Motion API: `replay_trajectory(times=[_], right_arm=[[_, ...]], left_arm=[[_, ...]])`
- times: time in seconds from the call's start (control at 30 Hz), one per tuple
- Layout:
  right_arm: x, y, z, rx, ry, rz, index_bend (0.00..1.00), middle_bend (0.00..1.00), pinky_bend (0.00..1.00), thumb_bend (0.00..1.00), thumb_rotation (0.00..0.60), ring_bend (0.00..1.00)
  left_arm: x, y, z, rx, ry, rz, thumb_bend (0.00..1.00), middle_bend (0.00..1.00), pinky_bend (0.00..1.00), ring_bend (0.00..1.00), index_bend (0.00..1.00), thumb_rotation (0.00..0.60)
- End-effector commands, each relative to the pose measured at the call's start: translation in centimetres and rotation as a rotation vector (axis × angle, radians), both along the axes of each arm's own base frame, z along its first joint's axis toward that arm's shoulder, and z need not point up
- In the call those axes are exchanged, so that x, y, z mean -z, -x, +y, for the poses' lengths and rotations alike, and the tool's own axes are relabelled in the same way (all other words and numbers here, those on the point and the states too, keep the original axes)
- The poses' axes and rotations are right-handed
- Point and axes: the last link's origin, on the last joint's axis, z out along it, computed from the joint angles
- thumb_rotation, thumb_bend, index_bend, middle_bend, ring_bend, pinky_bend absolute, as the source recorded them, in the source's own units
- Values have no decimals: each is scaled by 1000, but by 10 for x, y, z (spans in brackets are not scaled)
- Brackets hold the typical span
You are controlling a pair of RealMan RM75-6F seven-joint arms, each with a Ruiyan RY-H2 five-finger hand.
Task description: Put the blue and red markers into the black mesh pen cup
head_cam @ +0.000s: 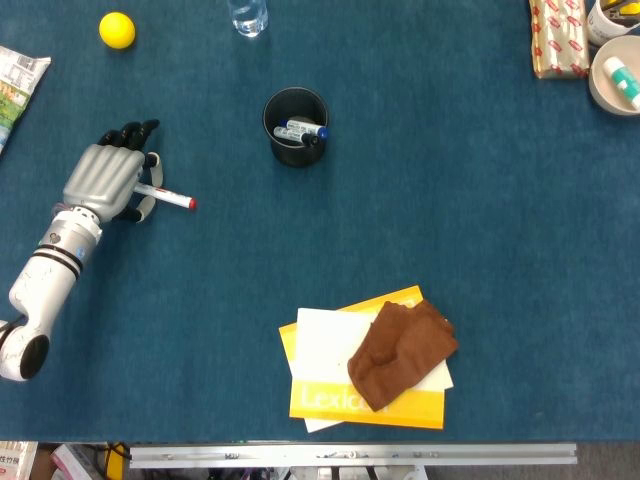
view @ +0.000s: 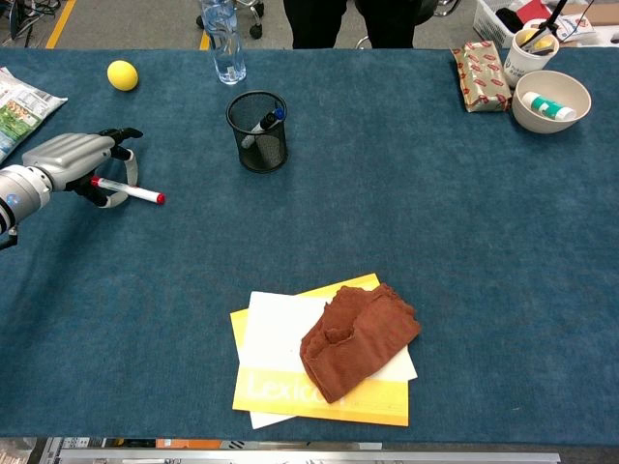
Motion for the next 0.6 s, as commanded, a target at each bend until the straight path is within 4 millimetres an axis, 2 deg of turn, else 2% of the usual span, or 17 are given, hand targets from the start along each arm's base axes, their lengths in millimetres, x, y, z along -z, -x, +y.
replay_trajectory(times=[0.03,0.43,0.6], right_arm=[[0,0,0,0,0,0,277,285,420,0,600,293],[1,0,0,1,-2,1,277,285,420,0,600,293],[1,0,0,-1,-2,1,277,285,420,0,600,293]], left_arm=[[-1,-1,-1,1,-5,-9,376,0,127,0,522,600],[-5,-14,-3,16,-28,-87,389,0,127,0,561,600],[-13,-30,2,-10,-63,-215,405,0,127,0,560,600]])
